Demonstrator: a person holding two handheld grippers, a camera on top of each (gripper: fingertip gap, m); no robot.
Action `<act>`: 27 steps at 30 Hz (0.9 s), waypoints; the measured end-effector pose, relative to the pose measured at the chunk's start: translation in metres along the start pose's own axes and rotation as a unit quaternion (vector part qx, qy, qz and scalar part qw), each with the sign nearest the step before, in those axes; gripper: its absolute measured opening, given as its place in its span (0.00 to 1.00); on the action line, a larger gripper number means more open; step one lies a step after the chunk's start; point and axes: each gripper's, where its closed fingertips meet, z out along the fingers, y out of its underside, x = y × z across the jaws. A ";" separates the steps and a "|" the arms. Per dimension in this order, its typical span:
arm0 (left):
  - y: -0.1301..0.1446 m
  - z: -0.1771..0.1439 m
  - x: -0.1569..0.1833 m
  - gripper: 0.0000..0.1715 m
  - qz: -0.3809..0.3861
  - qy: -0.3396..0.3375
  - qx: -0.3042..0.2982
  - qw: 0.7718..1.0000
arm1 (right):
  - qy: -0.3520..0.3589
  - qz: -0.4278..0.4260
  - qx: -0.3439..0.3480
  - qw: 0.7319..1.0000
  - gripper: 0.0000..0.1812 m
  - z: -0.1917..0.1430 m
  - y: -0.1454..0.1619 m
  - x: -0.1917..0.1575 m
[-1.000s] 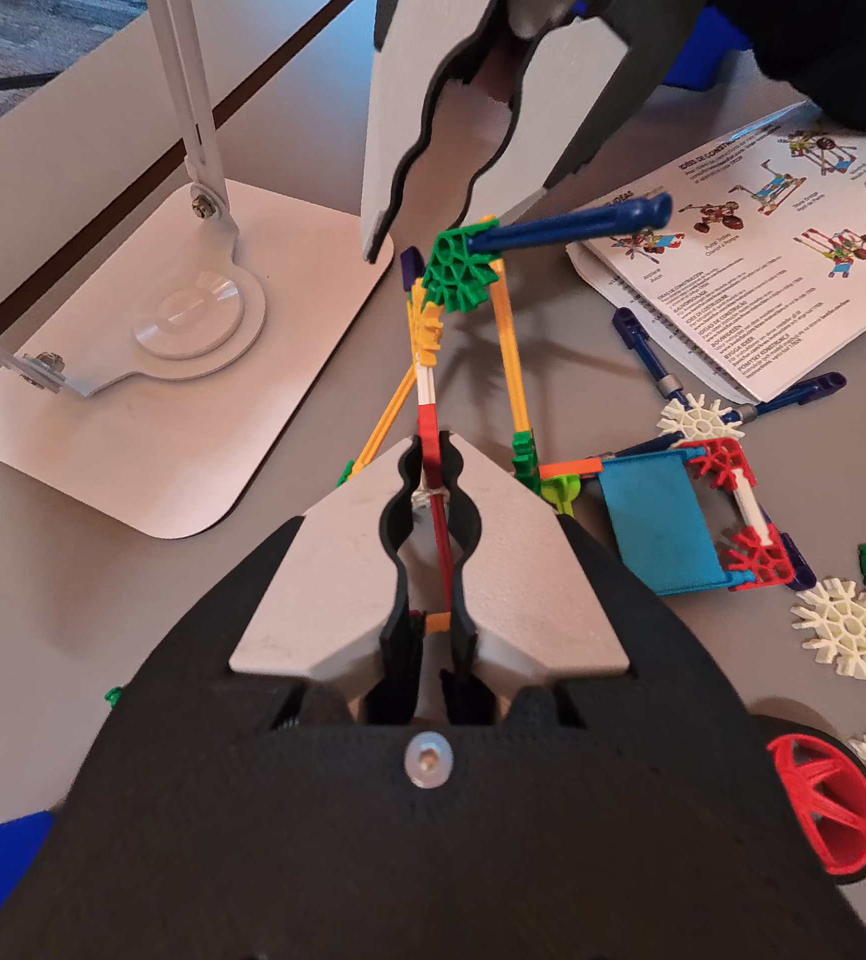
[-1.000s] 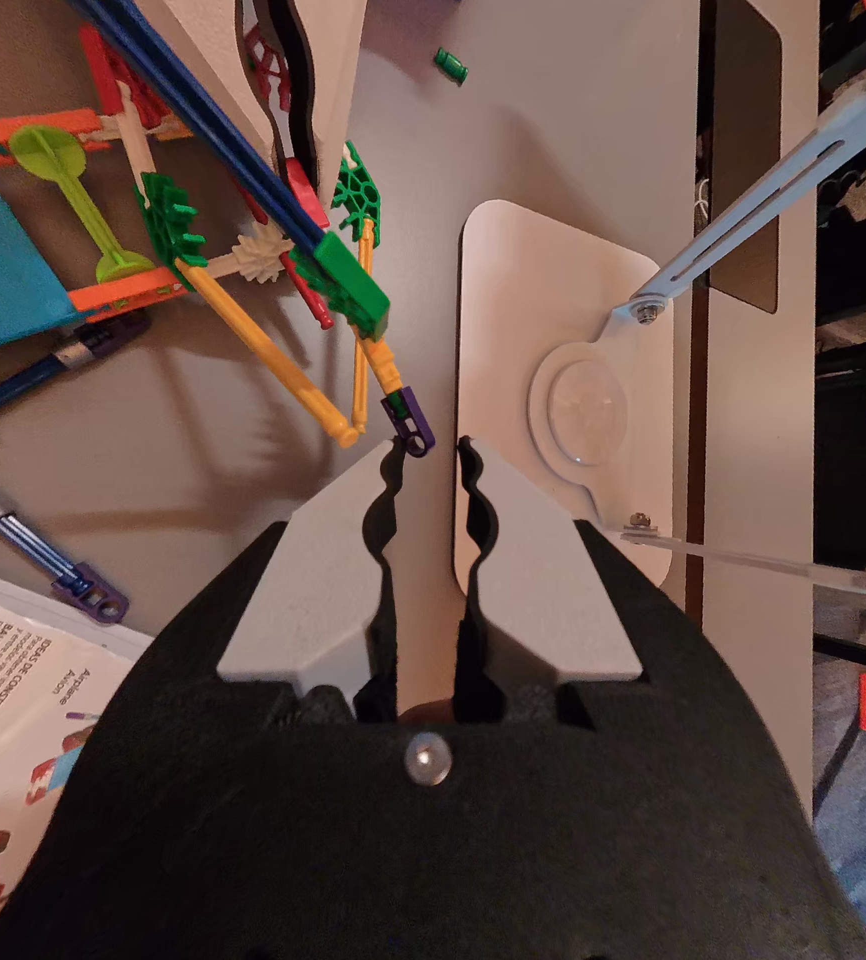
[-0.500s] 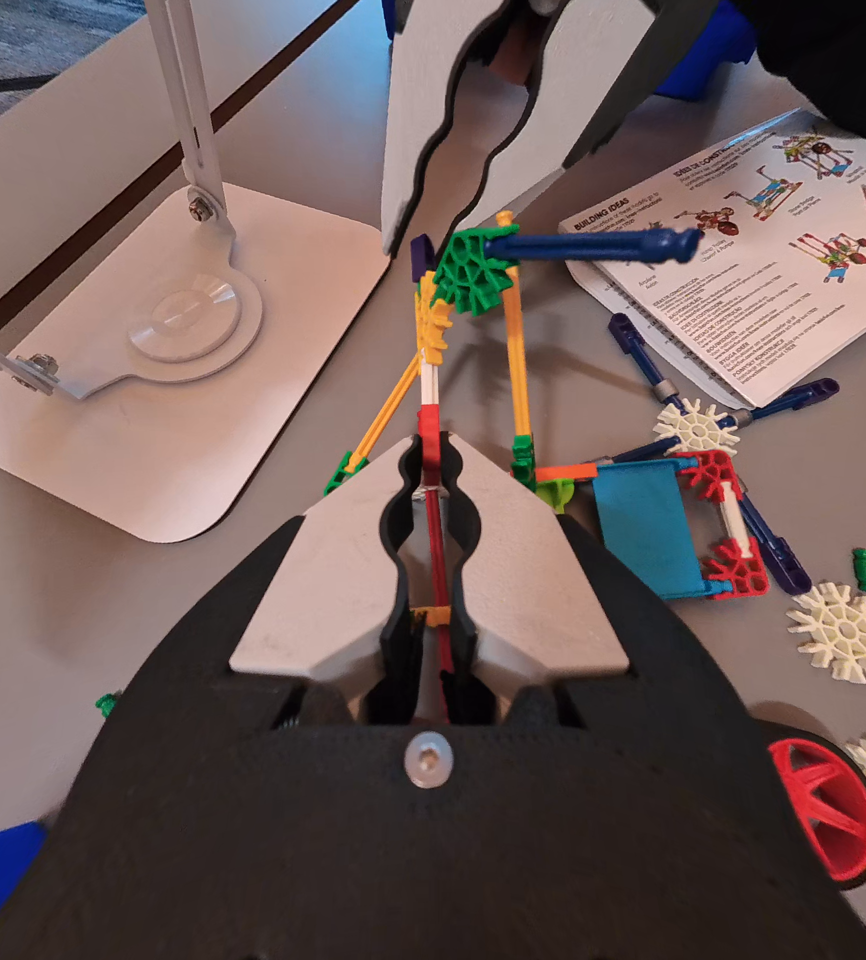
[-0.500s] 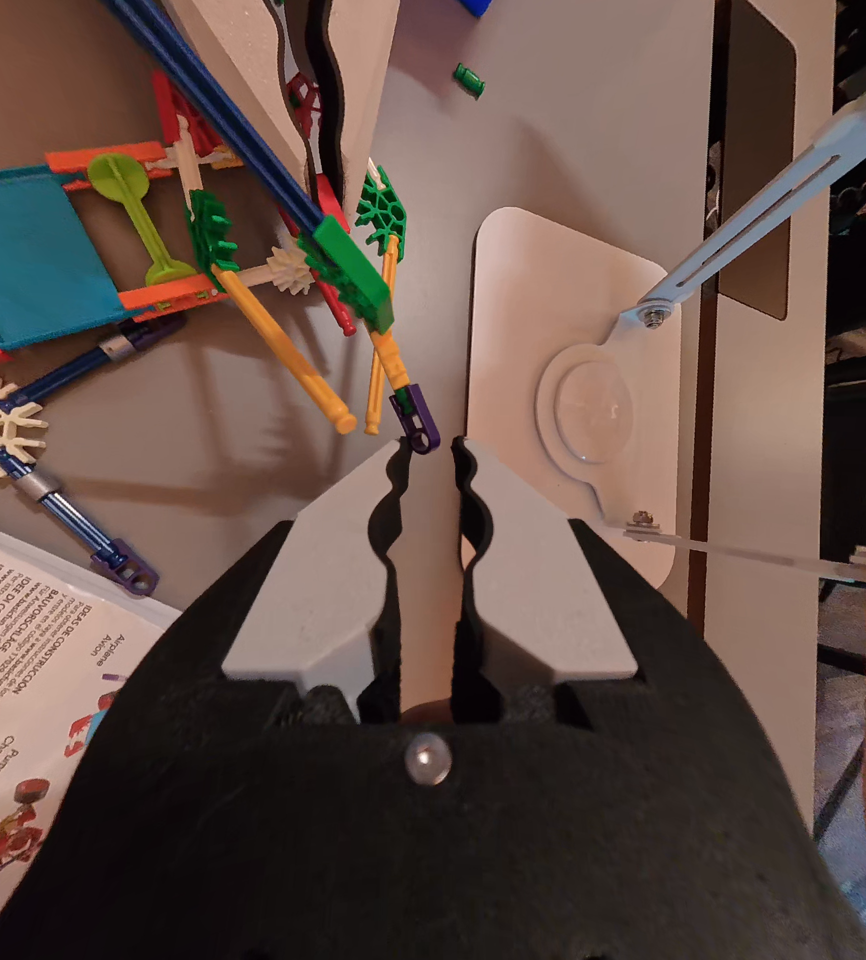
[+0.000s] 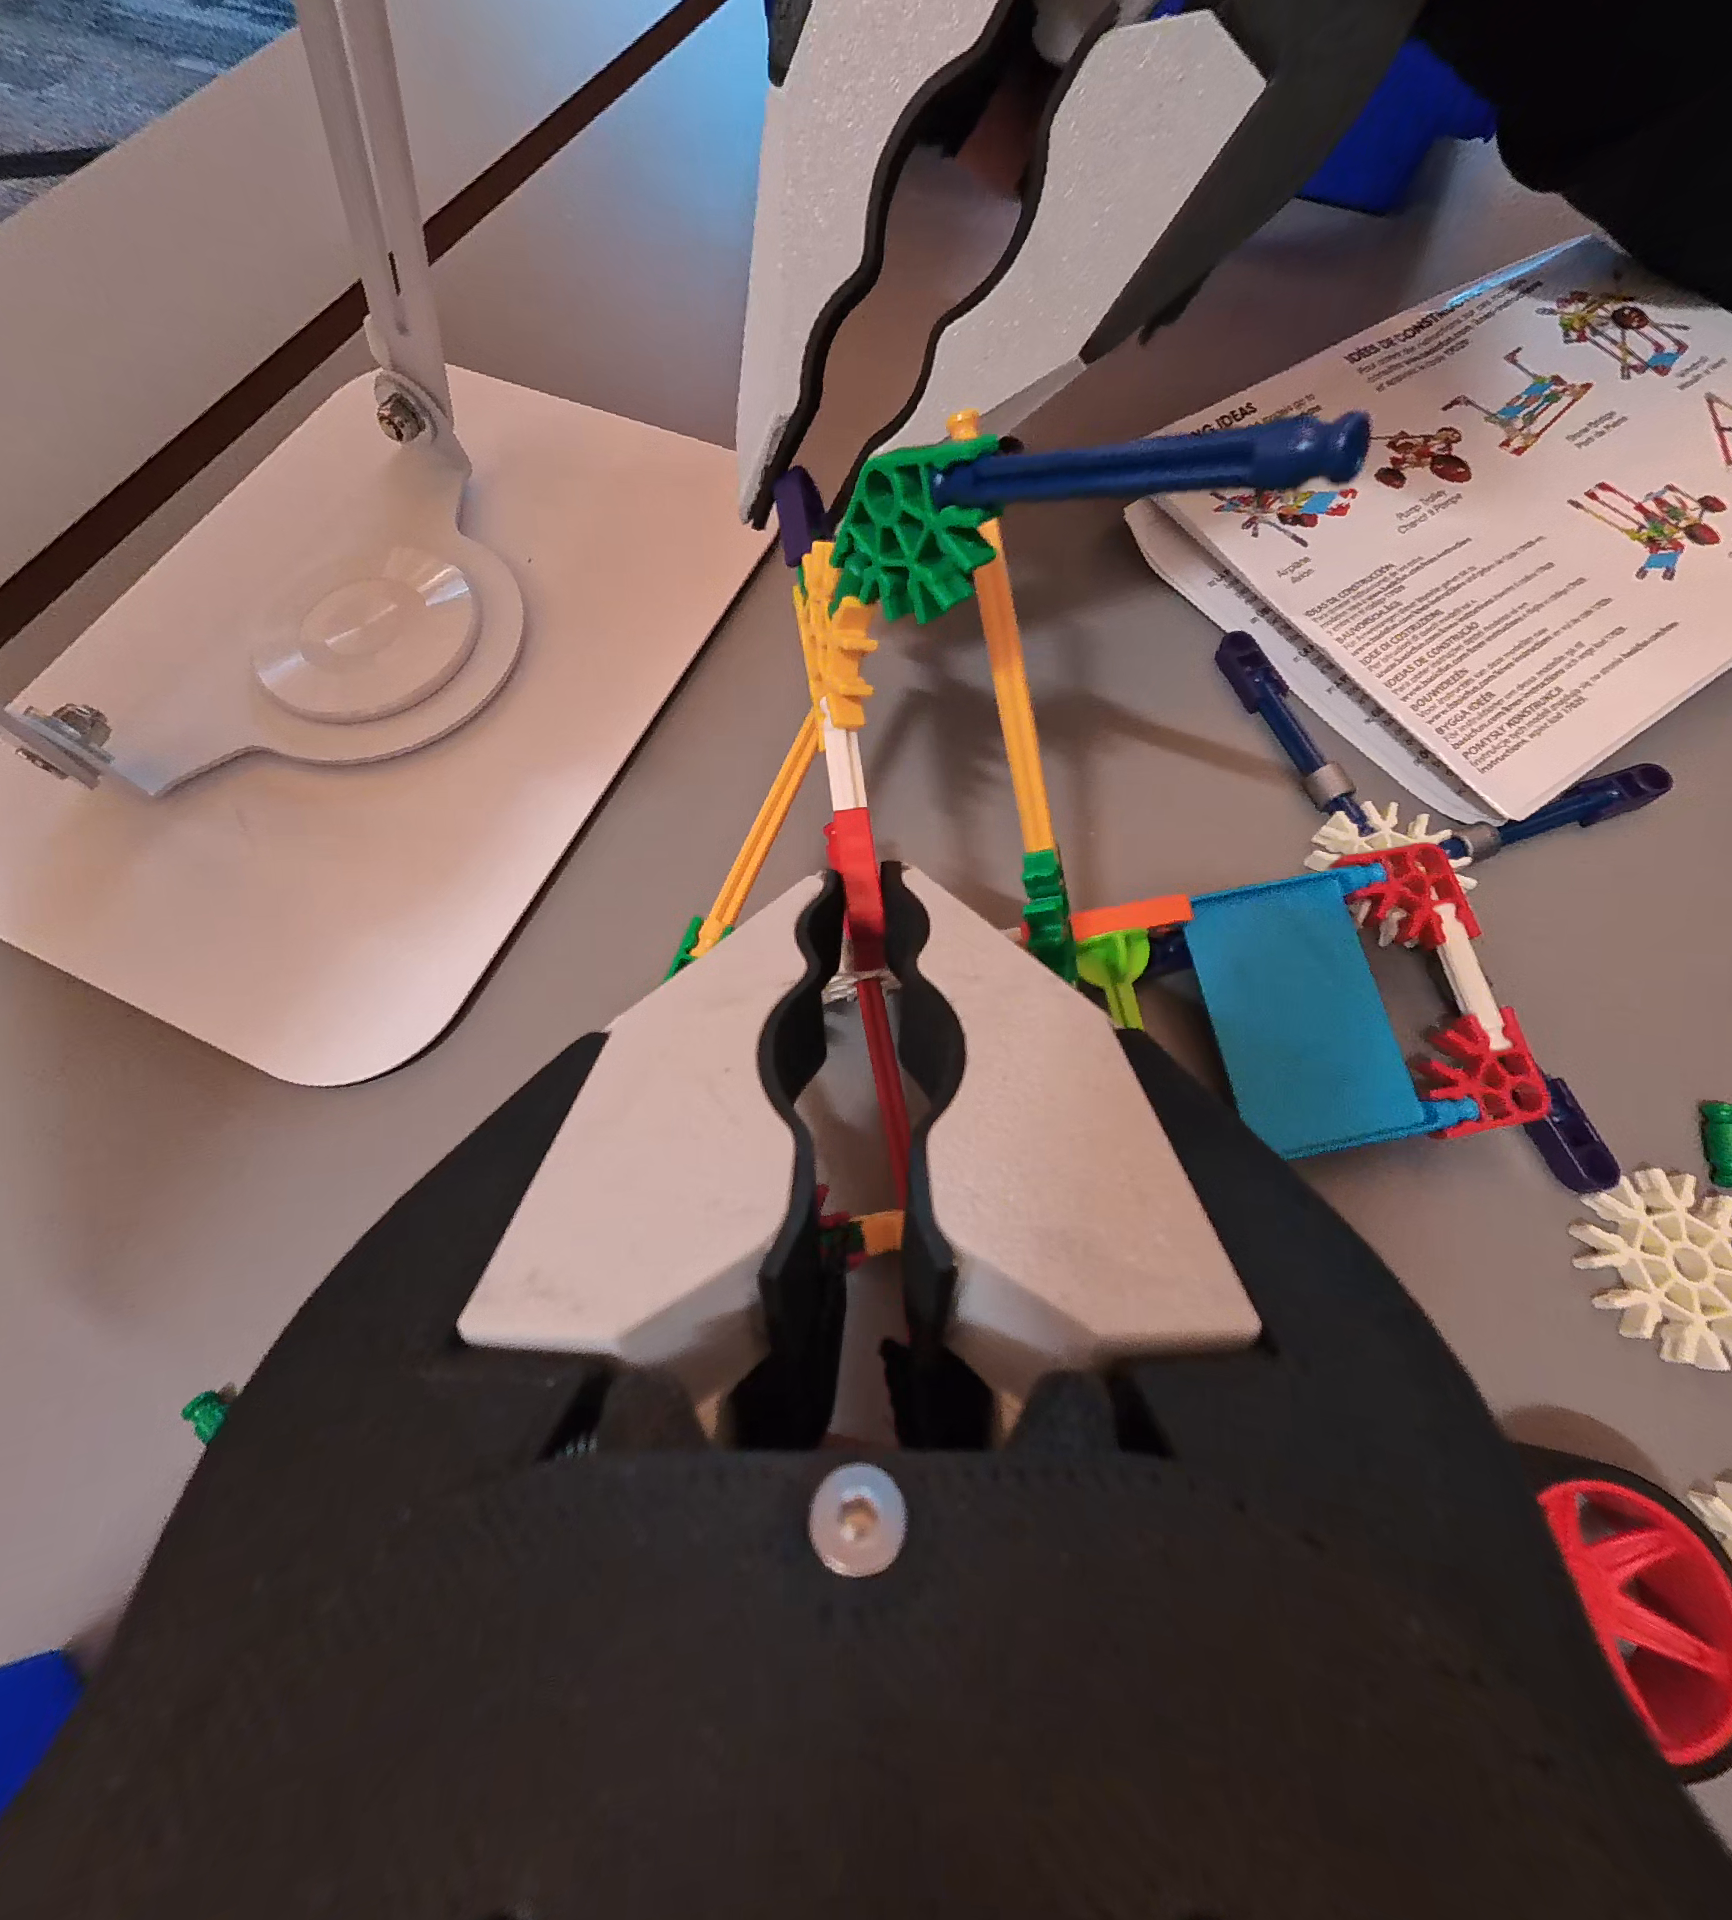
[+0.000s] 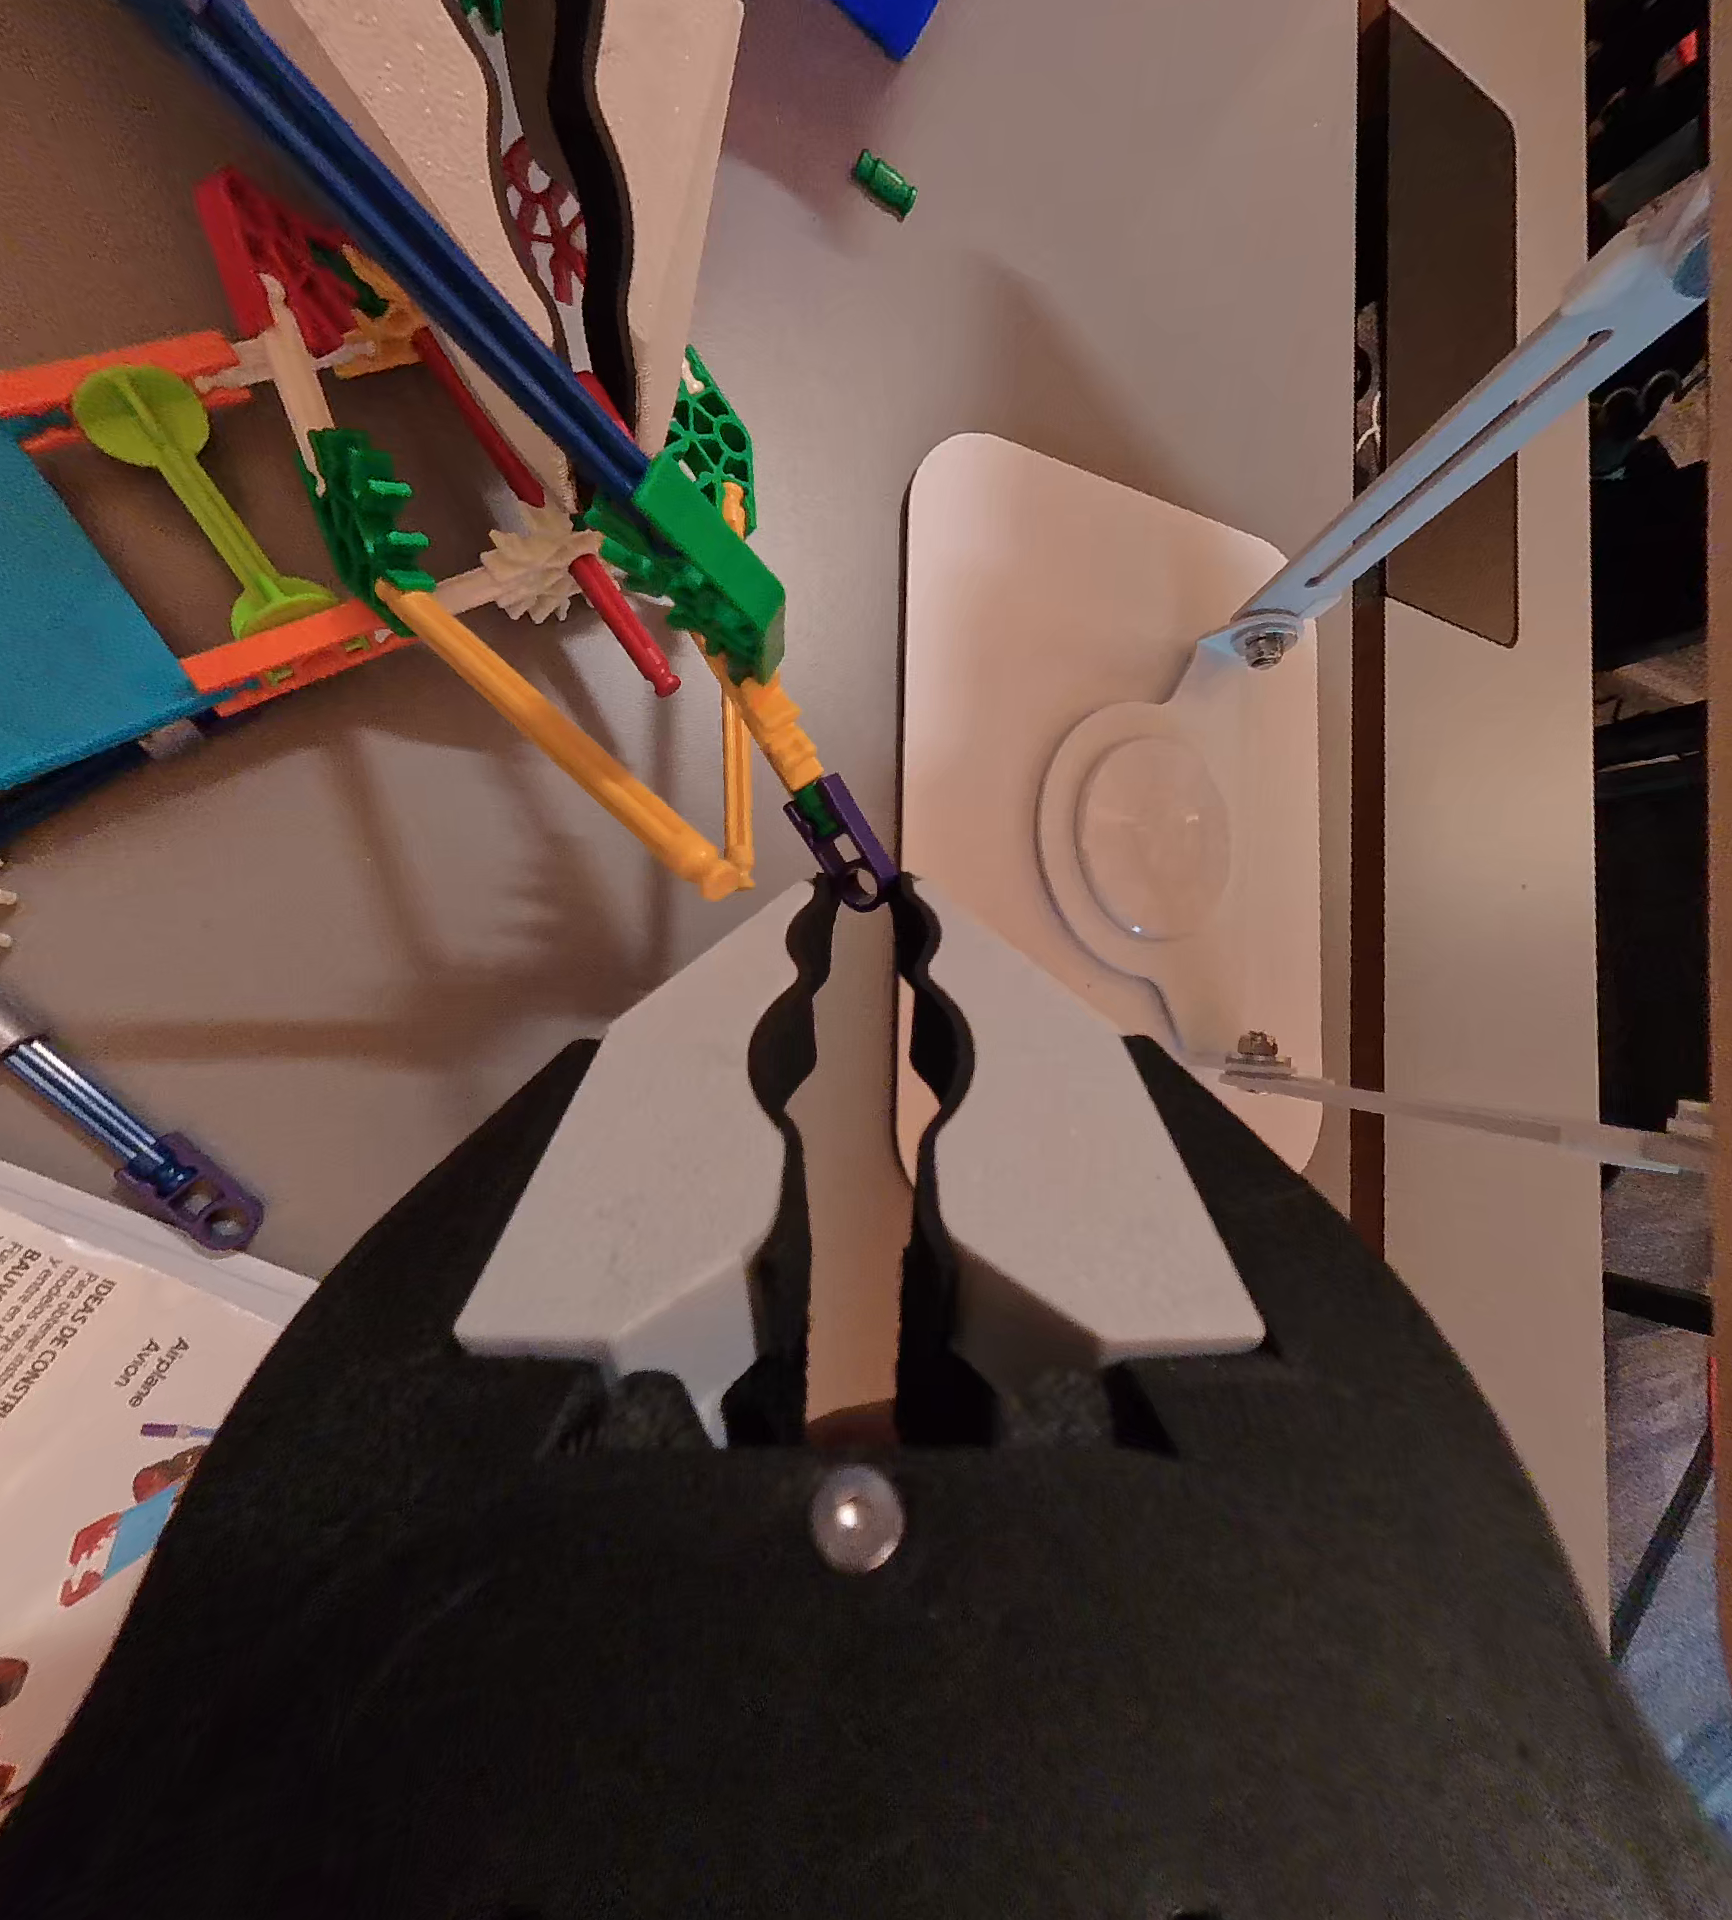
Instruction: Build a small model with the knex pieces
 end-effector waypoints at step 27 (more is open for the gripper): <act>0.001 0.002 -0.006 0.04 0.022 -0.027 -0.006 0.999 | 0.024 0.013 0.009 1.000 0.07 0.004 -0.003 0.008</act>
